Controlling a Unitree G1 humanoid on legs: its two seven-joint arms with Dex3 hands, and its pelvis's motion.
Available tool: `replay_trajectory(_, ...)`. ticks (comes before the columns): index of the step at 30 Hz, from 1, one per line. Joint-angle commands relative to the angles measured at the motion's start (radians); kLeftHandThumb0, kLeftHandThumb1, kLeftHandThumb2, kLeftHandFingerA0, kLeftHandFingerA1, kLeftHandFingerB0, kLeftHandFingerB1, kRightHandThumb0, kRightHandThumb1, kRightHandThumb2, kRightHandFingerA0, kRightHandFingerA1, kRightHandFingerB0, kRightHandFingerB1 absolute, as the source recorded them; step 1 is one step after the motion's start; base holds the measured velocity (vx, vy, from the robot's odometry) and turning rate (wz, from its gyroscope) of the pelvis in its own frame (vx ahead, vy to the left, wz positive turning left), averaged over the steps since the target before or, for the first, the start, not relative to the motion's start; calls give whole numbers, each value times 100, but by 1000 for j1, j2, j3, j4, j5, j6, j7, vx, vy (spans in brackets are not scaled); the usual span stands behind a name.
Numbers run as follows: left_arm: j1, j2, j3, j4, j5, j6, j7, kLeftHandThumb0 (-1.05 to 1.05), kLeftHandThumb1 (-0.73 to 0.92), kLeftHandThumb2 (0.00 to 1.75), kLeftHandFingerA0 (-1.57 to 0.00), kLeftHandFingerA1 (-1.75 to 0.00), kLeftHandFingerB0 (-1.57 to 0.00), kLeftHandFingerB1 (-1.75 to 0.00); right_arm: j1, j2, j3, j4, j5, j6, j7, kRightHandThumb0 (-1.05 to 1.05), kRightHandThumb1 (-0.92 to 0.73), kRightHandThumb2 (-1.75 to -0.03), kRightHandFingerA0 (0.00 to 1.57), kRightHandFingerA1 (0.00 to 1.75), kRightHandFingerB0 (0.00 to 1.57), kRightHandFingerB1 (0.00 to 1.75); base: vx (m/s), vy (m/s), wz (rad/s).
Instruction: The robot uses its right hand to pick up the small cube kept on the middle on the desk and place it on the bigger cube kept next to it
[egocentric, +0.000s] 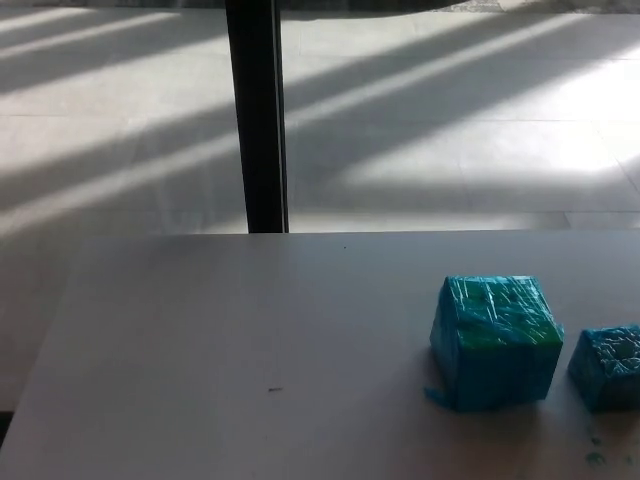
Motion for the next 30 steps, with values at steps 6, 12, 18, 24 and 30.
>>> replay_trajectory(6, 10, 26, 184, -34, -183, 74, -64, -63, 72, 62, -45, -53, -47, -41, 11, -74, -199, -78, 204, -18, 57, -78, -86, -66, 28, 68, 17, 34, 0, 0, 0)
replay_trajectory(12, 9, 51, 224, 19, -191, 73, -74, -66, 65, 69, -39, -52, -36, -40, -85, -180, -292, 6, 236, 61, -37, -79, -72, -105, 28, 69, 13, 46, 0, 0, 0)
replay_trajectory(18, -7, 61, 223, 38, -202, 75, -68, -64, 72, 62, -43, -52, -47, -40, -196, -260, -327, -147, 291, 99, -17, -77, -85, -66, 24, 60, 20, 31, 0, 0, 0)
replay_trajectory(24, -14, 67, 218, 52, -211, 78, -75, -64, 71, 61, -44, -53, -47, -41, -259, -276, -253, -492, 266, 184, -45, -63, -82, -65, 29, 60, 30, 35, 0, 0, 0)
replay_trajectory(30, -7, 68, 219, 50, -222, 69, -93, -65, 69, 61, -43, -55, -49, -42, -350, -300, -73, -683, 212, 157, 48, -91, -66, -108, 25, 61, 24, 48, 0, 0, 0)
